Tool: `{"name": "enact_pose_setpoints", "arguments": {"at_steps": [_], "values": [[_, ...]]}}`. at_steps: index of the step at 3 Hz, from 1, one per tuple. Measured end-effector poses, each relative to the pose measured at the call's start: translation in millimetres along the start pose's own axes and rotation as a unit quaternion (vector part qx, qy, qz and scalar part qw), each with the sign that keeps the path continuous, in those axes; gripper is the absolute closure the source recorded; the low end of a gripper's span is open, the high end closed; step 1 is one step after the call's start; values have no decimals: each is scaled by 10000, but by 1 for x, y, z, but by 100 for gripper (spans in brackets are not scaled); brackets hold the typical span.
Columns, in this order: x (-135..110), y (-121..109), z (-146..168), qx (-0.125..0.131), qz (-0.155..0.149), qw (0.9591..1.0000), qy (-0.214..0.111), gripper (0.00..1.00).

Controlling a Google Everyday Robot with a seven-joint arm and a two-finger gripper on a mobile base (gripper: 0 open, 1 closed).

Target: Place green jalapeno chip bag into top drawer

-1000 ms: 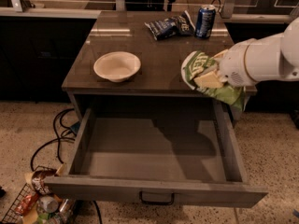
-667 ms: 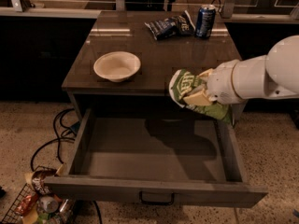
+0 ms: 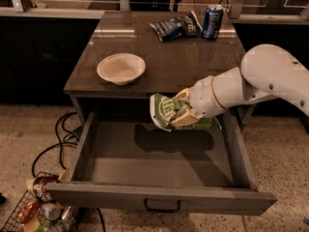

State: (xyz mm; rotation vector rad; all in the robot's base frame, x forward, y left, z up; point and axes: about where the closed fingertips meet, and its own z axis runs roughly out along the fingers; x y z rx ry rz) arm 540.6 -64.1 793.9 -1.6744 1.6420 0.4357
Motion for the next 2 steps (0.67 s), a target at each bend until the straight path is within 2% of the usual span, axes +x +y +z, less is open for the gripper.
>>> {"name": "enact_pose_setpoints", "arguments": {"at_steps": [1, 2], "values": [[-3, 22, 15, -755, -561, 9955, -149, 100], [-4, 36, 16, -1026, -772, 9916, -151, 100]]}}
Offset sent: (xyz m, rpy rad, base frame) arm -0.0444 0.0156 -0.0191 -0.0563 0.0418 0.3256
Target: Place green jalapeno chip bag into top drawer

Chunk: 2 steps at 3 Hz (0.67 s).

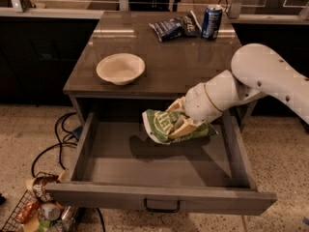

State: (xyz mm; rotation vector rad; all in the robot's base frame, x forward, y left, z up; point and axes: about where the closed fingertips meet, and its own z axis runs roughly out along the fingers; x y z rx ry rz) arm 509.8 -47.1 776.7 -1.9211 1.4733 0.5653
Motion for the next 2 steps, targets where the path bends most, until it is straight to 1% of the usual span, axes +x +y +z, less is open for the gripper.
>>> {"name": "enact_pose_setpoints", "arguments": {"at_steps": [1, 2], "values": [[0, 0, 1, -13, 0, 10000, -5, 82], [-1, 1, 3, -30, -7, 10000, -12, 59]]}}
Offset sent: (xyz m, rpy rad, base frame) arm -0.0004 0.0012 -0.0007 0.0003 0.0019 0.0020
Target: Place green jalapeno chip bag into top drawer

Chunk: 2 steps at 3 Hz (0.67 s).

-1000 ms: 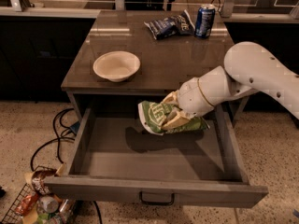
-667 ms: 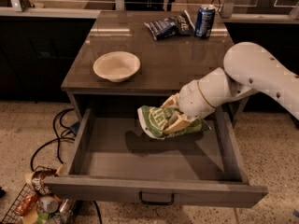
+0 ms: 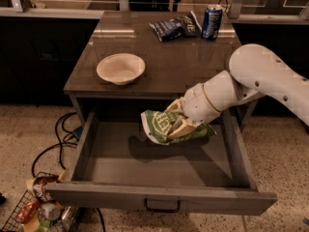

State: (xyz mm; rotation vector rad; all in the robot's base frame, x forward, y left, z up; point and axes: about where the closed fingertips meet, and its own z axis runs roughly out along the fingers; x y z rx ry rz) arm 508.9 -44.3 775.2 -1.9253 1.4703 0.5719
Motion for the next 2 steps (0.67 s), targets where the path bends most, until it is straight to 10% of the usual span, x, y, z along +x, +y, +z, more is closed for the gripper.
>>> {"name": "enact_pose_setpoints", "arguments": {"at_steps": [2], "values": [[-2, 1, 4, -41, -14, 10000, -14, 4]]}}
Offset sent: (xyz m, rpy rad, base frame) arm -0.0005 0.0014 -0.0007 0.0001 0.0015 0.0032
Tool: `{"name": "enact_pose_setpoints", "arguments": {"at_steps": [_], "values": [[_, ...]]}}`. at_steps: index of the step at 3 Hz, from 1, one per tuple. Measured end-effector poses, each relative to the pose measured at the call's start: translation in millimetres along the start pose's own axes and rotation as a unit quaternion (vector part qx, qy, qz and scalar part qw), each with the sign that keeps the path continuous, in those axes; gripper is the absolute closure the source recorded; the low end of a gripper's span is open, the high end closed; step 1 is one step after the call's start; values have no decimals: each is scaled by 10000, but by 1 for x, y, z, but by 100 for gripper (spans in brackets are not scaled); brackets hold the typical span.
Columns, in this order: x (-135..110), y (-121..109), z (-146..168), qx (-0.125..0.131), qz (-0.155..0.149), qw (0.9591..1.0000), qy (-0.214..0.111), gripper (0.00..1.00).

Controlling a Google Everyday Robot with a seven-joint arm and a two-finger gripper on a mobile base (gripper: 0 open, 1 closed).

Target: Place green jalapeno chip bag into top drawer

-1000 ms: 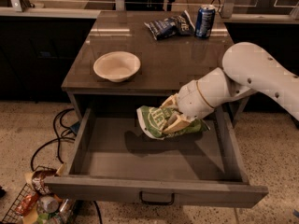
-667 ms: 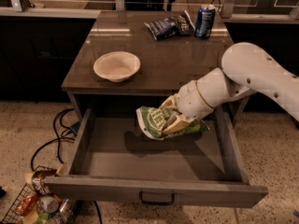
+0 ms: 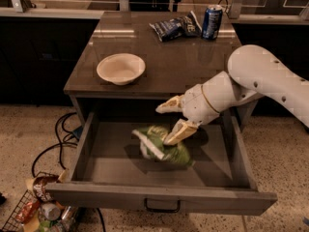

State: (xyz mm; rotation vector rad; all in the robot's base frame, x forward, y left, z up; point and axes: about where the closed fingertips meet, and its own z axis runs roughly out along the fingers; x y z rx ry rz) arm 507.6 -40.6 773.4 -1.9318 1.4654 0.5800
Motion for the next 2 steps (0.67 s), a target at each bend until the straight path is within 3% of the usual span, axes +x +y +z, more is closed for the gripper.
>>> {"name": "enact_pose_setpoints", "arguments": {"at_steps": [2], "values": [[0, 0, 1, -9, -3, 10000, -3, 0]]}}
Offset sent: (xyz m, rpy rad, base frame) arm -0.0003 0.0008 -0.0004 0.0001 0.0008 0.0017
